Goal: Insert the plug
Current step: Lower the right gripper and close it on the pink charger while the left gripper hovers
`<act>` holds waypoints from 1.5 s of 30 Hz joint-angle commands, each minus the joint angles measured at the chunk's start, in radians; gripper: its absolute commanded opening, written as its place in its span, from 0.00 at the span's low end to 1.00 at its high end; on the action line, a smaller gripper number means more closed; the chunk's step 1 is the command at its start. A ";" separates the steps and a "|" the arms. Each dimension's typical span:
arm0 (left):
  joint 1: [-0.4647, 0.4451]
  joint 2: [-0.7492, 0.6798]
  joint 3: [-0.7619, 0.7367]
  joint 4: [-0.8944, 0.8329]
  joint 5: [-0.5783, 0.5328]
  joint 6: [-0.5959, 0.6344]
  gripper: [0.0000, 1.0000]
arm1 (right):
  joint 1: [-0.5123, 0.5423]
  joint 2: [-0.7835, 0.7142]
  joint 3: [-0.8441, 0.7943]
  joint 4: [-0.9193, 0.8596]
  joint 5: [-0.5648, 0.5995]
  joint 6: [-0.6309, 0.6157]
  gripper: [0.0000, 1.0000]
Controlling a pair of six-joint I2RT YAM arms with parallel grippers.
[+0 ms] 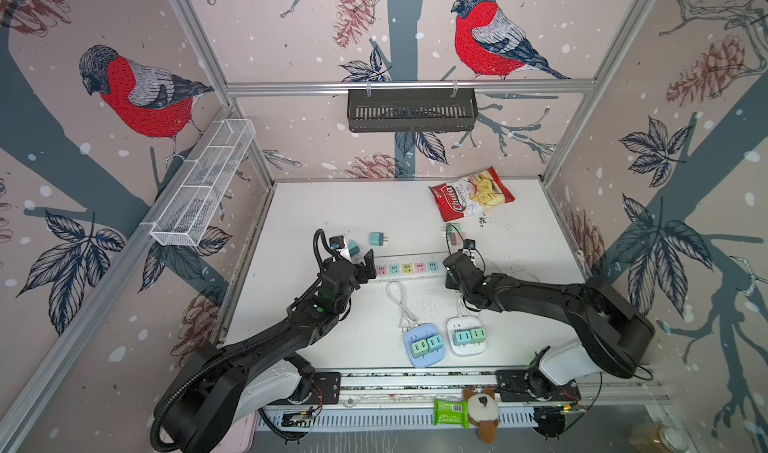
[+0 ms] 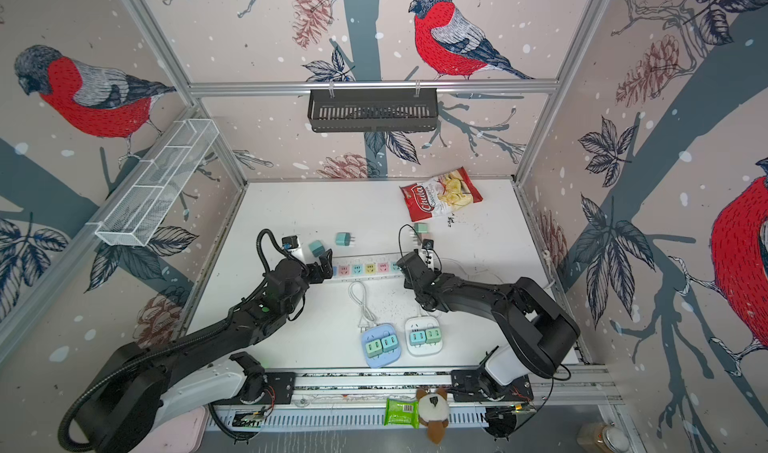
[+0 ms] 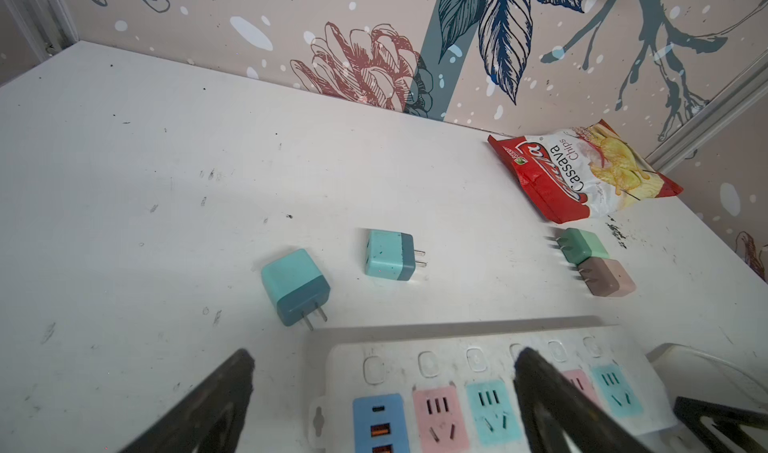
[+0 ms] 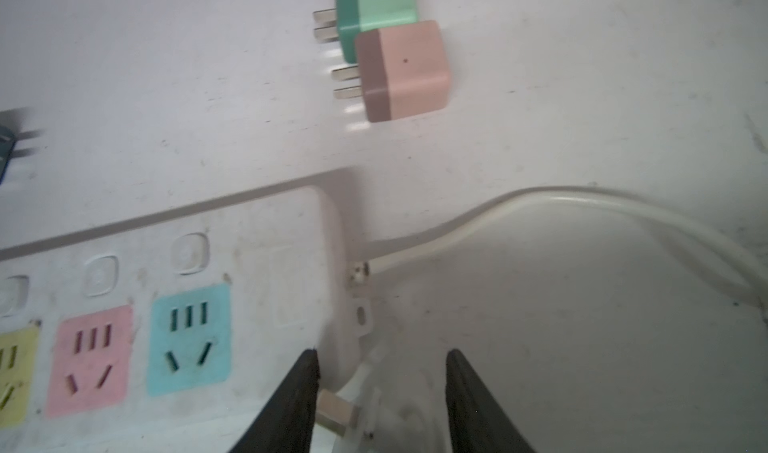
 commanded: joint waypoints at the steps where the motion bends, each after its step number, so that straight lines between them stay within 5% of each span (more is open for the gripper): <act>1: 0.009 -0.011 -0.002 -0.010 -0.048 0.015 0.97 | -0.064 -0.043 -0.062 -0.039 -0.039 0.013 0.51; 13: 0.033 -0.071 -0.104 0.026 -0.229 0.055 0.97 | -0.217 -0.147 0.071 -0.075 -0.092 -0.090 0.64; 21: 0.037 -0.052 -0.127 0.095 -0.204 0.075 0.97 | -0.267 0.086 0.292 -0.081 -0.156 -0.126 0.75; 32: 0.035 -0.089 -0.165 0.133 -0.172 0.085 0.97 | -0.313 0.426 0.568 -0.149 -0.176 -0.155 0.75; 45: 0.036 -0.071 -0.157 0.137 -0.169 0.088 0.97 | -0.312 0.415 0.484 -0.129 -0.152 -0.149 0.74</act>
